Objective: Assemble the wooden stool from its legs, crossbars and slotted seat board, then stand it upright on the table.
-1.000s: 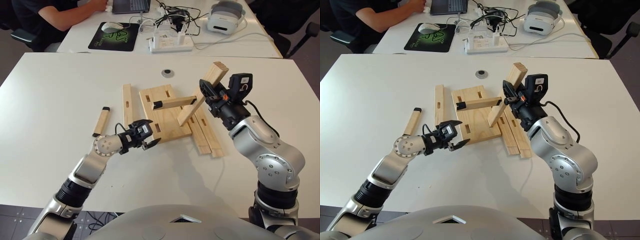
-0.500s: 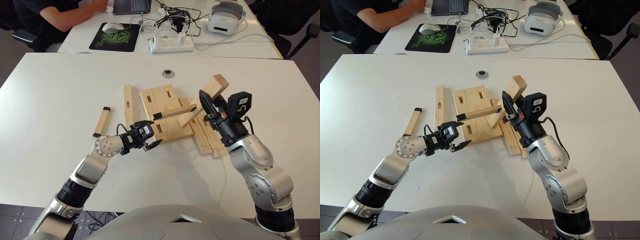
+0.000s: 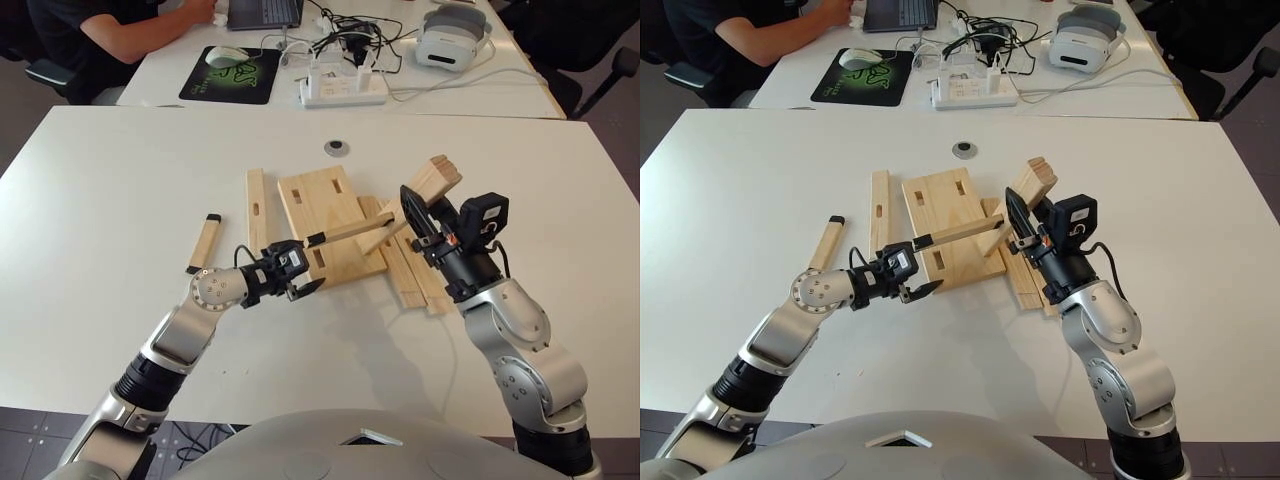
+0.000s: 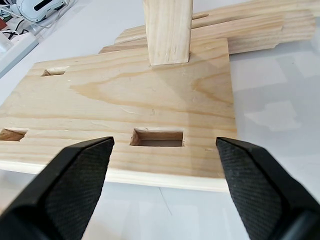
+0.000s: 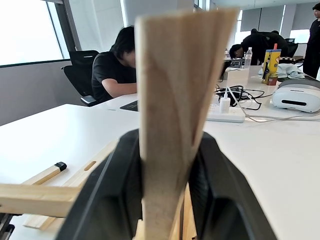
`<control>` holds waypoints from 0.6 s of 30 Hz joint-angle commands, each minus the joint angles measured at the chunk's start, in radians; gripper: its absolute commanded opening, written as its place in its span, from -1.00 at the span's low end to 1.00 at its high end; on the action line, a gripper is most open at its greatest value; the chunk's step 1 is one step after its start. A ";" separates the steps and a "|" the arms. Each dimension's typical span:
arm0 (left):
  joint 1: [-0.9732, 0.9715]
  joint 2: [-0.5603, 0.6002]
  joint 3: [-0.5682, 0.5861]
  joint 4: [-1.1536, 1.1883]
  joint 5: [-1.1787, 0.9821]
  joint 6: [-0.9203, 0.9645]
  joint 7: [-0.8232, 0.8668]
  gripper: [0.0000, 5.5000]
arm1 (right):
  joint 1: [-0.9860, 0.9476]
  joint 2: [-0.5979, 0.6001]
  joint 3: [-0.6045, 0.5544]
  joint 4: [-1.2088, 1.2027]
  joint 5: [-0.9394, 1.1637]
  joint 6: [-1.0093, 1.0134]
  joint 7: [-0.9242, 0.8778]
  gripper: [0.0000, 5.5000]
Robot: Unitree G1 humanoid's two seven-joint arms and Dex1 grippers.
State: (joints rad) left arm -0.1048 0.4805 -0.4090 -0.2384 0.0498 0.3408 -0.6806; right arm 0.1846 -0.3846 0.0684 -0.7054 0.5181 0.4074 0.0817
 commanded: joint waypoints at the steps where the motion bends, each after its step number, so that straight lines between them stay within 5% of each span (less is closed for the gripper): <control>1: -0.004 0.008 0.008 0.017 0.012 0.014 -0.002 0.38 | 0.114 -0.040 0.042 0.129 -0.067 0.123 0.013 -0.62; 18: -0.007 0.010 0.004 0.039 0.030 -0.004 0.004 0.38 | -0.158 0.003 -0.020 0.141 0.005 0.318 -0.047 -0.62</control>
State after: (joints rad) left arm -0.1121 0.4768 -0.4097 -0.2162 0.0599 0.3322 -0.6750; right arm -0.0197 -0.3708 0.0501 -0.6376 0.5600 0.6240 0.0618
